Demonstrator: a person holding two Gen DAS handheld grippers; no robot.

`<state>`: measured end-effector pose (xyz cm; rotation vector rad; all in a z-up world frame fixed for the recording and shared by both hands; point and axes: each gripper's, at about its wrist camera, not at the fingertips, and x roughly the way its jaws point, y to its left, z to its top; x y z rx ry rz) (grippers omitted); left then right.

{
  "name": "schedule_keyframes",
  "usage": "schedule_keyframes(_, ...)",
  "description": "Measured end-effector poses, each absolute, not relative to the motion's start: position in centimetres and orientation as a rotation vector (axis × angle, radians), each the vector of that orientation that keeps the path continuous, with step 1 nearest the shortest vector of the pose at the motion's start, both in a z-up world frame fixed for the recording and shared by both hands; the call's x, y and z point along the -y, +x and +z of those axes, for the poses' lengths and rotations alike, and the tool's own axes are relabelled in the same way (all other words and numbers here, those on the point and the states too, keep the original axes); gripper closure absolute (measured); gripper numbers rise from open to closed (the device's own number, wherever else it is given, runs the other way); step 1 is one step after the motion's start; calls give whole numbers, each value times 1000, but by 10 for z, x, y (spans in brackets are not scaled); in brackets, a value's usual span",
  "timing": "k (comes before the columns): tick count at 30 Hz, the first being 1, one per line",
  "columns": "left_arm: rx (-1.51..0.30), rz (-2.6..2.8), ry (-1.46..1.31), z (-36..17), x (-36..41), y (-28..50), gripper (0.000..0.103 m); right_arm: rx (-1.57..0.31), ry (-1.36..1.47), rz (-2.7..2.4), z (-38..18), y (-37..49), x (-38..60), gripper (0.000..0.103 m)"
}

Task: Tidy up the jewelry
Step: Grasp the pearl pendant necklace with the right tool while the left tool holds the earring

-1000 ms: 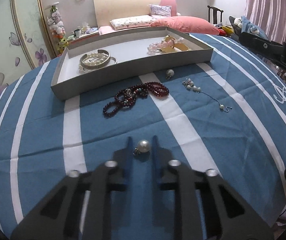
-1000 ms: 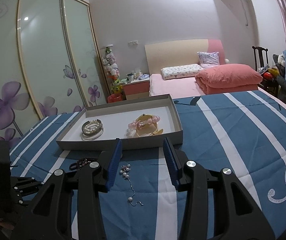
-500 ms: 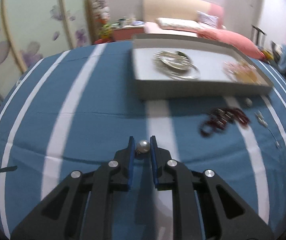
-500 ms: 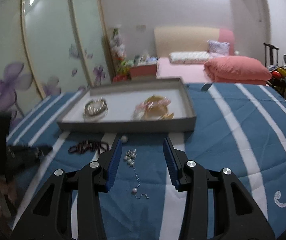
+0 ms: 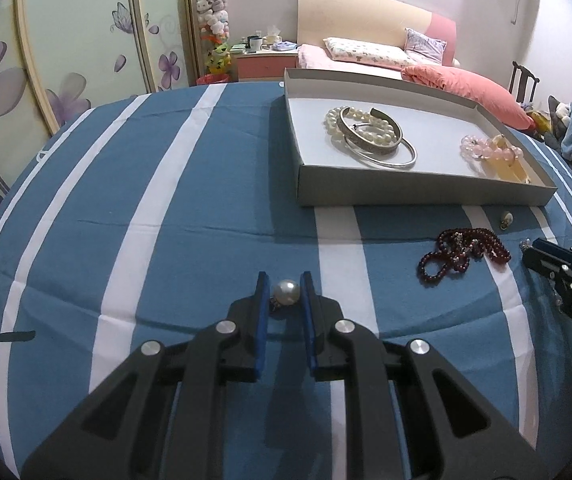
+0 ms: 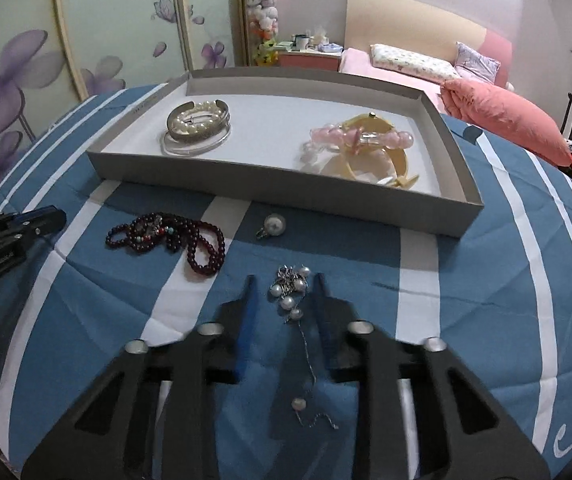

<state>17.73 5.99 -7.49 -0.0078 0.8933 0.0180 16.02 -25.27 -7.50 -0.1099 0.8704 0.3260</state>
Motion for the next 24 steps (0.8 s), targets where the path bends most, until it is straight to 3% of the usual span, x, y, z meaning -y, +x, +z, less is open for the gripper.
schedule_keyframes(1,-893,18,-8,-75,-57,175,87,-875,-101,327,-74,160,254,89)
schedule_keyframes(6,-891,13,-21,-74,-49,174,87,-873,-51,329,-73,151,267,92)
schedule_keyframes(7,-890,11,-26,-75,-48,173,87,-853,-27,334,-70,148,271,102)
schedule_keyframes(24,-851,23,-61,-69,-53,163,87,-647,109,327,-23,115,305,102)
